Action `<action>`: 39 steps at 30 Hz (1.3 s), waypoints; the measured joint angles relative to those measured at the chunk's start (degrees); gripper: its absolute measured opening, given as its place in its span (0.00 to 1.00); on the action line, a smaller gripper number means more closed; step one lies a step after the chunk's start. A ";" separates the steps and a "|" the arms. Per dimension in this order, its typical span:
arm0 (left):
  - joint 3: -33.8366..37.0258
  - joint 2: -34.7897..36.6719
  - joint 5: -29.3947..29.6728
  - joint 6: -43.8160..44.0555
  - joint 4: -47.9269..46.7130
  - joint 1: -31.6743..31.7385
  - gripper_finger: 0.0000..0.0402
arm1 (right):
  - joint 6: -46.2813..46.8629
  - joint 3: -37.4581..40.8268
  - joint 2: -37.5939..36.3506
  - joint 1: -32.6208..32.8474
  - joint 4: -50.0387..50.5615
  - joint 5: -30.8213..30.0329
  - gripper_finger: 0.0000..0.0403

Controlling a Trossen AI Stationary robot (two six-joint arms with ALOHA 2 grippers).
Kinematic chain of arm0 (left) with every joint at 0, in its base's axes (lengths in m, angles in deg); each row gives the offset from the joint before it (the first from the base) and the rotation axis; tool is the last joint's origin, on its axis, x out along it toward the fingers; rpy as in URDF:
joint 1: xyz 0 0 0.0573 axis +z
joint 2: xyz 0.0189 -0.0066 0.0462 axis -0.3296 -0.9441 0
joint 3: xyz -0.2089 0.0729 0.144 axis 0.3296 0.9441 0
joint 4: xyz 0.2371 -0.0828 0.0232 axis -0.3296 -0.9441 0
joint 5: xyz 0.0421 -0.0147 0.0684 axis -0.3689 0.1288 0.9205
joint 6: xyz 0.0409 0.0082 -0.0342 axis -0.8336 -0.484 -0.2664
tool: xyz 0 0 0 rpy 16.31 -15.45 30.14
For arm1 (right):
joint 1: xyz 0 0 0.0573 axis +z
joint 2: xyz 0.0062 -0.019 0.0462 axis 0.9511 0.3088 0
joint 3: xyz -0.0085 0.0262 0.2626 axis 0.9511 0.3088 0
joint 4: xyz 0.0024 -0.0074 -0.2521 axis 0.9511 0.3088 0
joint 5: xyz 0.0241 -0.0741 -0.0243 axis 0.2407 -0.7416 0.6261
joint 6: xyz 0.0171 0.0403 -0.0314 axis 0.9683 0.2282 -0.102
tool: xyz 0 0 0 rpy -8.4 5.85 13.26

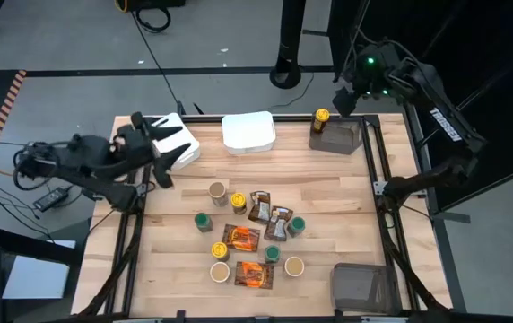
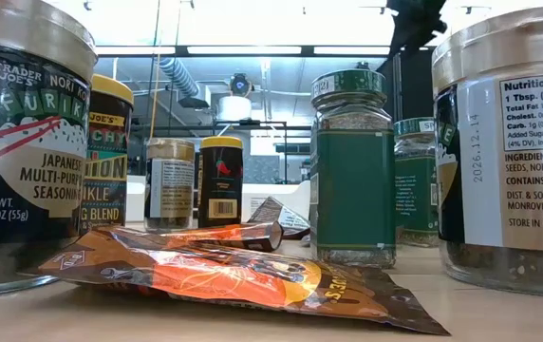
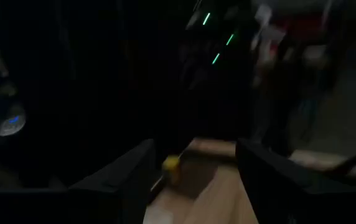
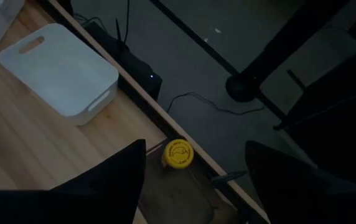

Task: Sort spices by type
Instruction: Put the top gold seasoning bottle into the left white bin

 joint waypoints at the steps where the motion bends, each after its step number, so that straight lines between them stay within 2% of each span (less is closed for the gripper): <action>1: -2.81 -1.25 -0.98 1.66 -5.17 1.58 0.57 | 0.00 -0.02 -0.45 -0.02 0.28 -0.02 0.70; 4: -10.06 -5.64 -7.59 8.33 -19.88 7.20 0.57 | -0.02 -0.02 -1.48 -0.02 0.76 0.00 0.70; 7: -14.46 -10.28 -16.81 12.19 -28.69 13.38 0.57 | -0.76 -0.01 -2.13 -0.02 0.80 0.01 0.69; 12: -15.85 -19.06 -34.43 9.95 -32.30 22.99 0.57 | -1.02 -0.02 -2.36 -0.02 1.15 0.03 0.68; 15: -15.89 -24.78 -44.58 7.37 -34.34 25.84 0.57 | -1.05 0.12 -2.36 -0.01 1.89 0.07 0.68; 17: -15.89 -28.38 -48.13 3.98 -37.64 26.17 0.57 | -1.03 0.63 -2.36 0.00 1.98 0.16 0.69; 22: -15.87 -35.38 -48.50 -5.81 -43.01 26.20 0.59 | -1.05 2.36 -2.33 -0.02 2.61 0.16 0.68; 28: -15.87 -39.65 -48.96 -6.07 -45.51 26.16 0.67 | -1.05 4.75 -2.33 0.03 4.27 0.18 0.68; 34: -14.36 -39.62 -49.14 -4.56 -46.37 26.18 0.78 | -1.62 7.74 -2.33 0.03 4.26 0.26 0.68; 39: -14.36 -39.59 -49.41 -4.26 -46.41 26.21 0.82 | -2.59 9.19 -2.33 0.03 3.82 1.12 0.67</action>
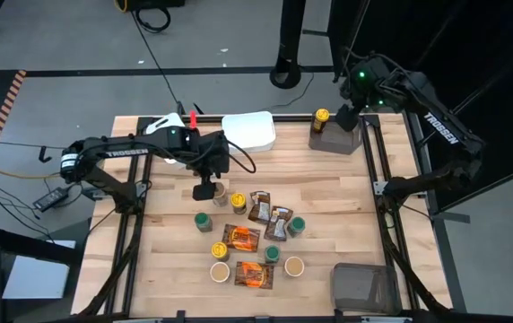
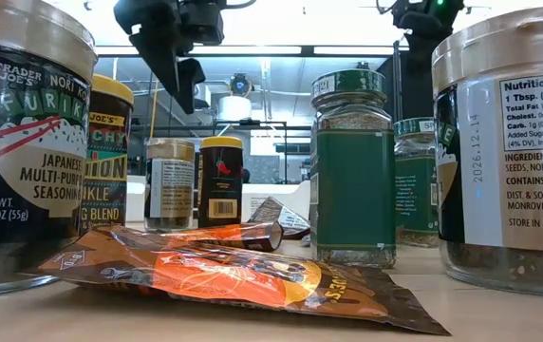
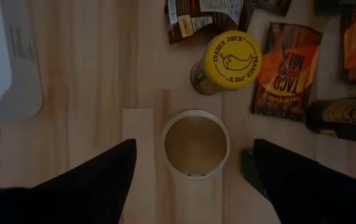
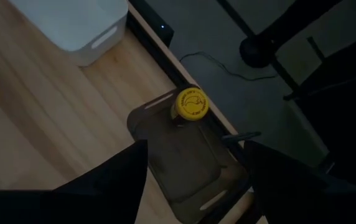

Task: Sort spices by type
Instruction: Put the top gold seasoning bottle into the left white bin

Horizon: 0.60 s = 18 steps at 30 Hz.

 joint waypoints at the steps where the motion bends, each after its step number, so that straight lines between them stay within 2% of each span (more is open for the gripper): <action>1: 0.00 -0.04 -0.04 0.00 -0.11 0.00 0.83 | -0.23 0.21 0.00 0.00 -0.10 0.02 0.67; 7: 0.64 -0.07 -0.14 0.08 -0.01 0.00 0.84 | -0.91 1.40 0.00 0.00 -0.45 0.44 0.68; 18: 10.03 -0.11 -1.07 3.21 8.29 -0.18 0.84 | -1.00 1.50 0.04 0.00 -0.54 0.60 0.67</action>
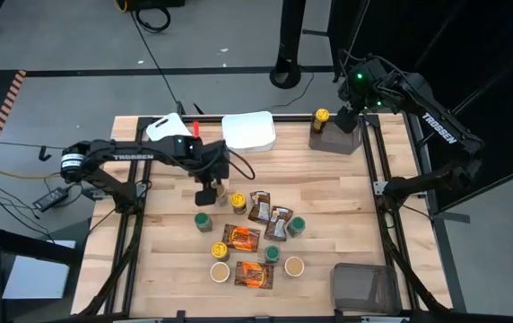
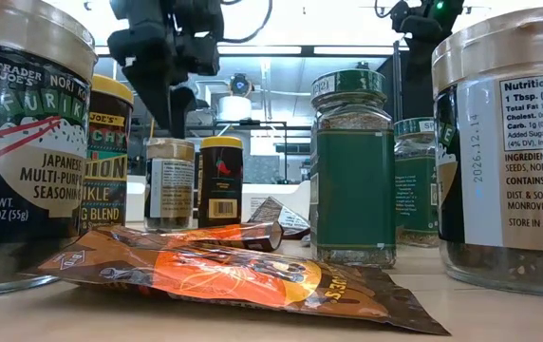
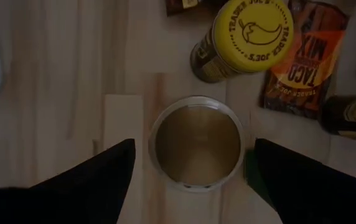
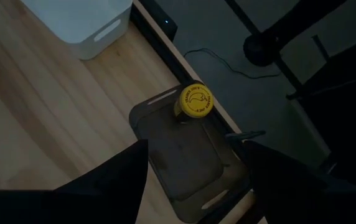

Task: Sort spices by type
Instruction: Put the top gold seasoning bottle into the left white bin

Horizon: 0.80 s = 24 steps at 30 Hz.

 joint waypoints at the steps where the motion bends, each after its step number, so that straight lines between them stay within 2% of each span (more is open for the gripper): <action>1: 0.58 -0.02 -0.15 0.35 0.56 -0.17 0.84 | 0.00 0.00 0.00 0.00 0.00 0.01 0.67; 14: 6.10 0.00 -0.28 1.42 8.31 -3.28 0.84 | 0.00 0.00 0.00 0.00 0.02 -0.01 0.66; 20: 7.19 0.00 2.30 2.61 9.94 -3.74 0.83 | 0.00 0.02 0.00 0.00 0.02 -0.01 0.66; 24: 7.19 0.00 4.61 2.59 9.96 -3.72 0.79 | 0.00 0.01 0.00 0.00 0.02 -0.01 0.65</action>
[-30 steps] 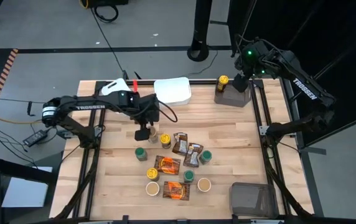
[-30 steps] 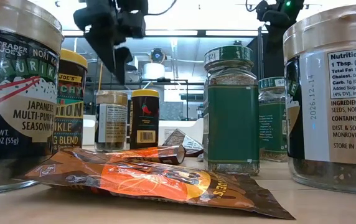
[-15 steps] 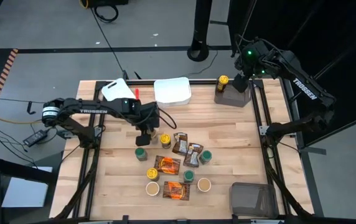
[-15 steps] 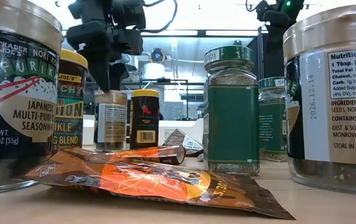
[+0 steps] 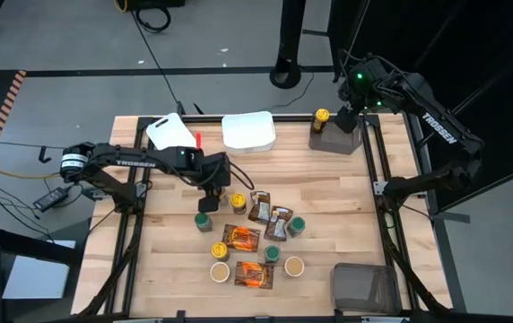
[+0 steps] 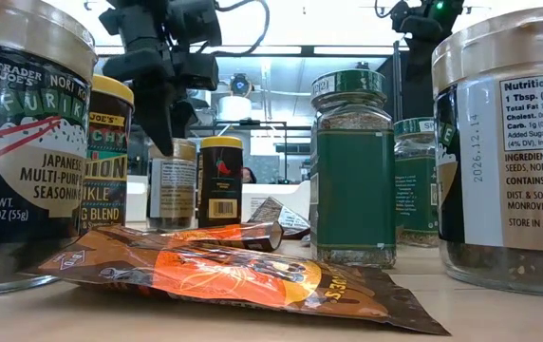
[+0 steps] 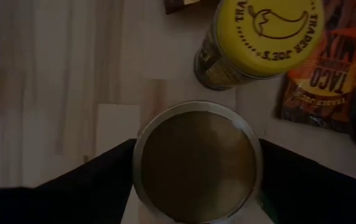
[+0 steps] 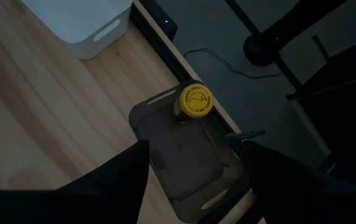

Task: Sort spices by type
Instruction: Put the top gold seasoning bottle into the left white bin

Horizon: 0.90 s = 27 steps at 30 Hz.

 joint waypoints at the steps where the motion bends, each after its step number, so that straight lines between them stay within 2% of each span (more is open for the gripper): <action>1: 0.00 0.00 0.02 -0.01 -0.03 0.00 0.77 | 0.00 -0.01 0.00 0.00 0.00 0.00 0.65; 7: 0.00 0.00 -0.95 0.34 0.02 0.00 0.70 | -0.02 -0.01 0.00 0.00 0.01 -0.02 0.66; 15: -0.34 0.00 -1.73 5.75 0.03 0.00 0.69 | -0.04 0.01 0.00 0.00 0.02 -0.02 0.64; 21: -4.24 -0.02 -1.64 9.32 -1.72 0.87 0.69 | -0.03 0.00 0.00 0.00 0.02 -0.02 0.64; 27: -8.98 0.01 2.62 11.09 -7.60 2.69 0.68 | -0.02 0.01 0.00 0.00 0.02 -0.02 0.63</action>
